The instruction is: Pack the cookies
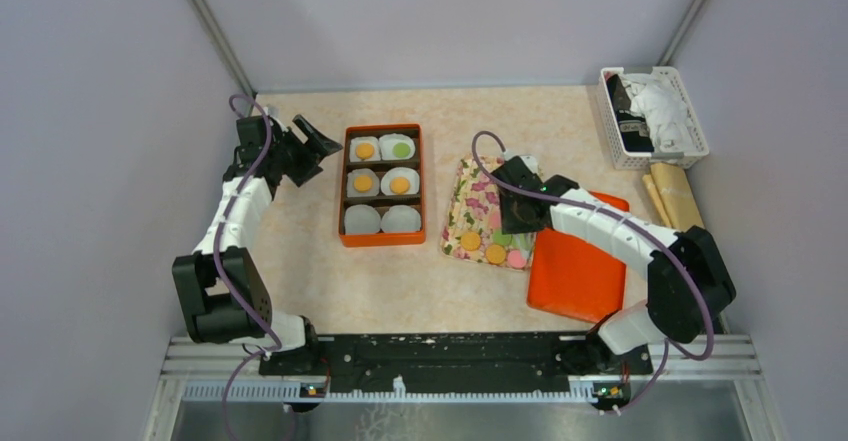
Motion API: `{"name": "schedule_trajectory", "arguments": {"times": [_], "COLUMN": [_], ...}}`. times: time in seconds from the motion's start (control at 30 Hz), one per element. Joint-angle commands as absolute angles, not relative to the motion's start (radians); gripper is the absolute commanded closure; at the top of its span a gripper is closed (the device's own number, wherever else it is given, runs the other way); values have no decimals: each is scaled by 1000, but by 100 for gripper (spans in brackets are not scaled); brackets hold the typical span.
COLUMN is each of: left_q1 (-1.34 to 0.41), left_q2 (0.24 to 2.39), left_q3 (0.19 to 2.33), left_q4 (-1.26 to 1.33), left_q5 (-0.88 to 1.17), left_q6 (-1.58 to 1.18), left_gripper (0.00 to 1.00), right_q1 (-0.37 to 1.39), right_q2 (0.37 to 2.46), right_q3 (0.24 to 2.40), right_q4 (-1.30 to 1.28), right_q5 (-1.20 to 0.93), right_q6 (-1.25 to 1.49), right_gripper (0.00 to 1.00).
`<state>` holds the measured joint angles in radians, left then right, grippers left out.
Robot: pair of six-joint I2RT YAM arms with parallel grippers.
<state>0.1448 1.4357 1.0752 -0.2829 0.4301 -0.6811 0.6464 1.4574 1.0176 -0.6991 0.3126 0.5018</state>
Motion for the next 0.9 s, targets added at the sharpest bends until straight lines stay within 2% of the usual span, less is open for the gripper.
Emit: {"name": "schedule_trajectory", "arguments": {"times": [0.0,0.1,0.3,0.6,0.87], "left_q1": [141,141,142,150,188], "left_q2": [1434,1433,1428,1427,1462], "left_q3": [1084,1085,1084,1106,1126], "left_q4": [-238,-237,-243,-261,-291], "left_q5": [444,444,431,379,383], "left_q6": [-675,-675,-672,-683,-709], "left_gripper": [13,13,13,12,13], "right_q1": [638,638,667,839,1027], "right_q2": [1461,1465,1447,1463,1582], "right_q3": [1092,1125,1195,1341,1482], "right_q4": [-649,-656,-680,-715,-712], "right_q5": [276,262,268,297,280], "right_q6": [476,459,426,383,342], "right_gripper": [72,79,86,86,86]}}
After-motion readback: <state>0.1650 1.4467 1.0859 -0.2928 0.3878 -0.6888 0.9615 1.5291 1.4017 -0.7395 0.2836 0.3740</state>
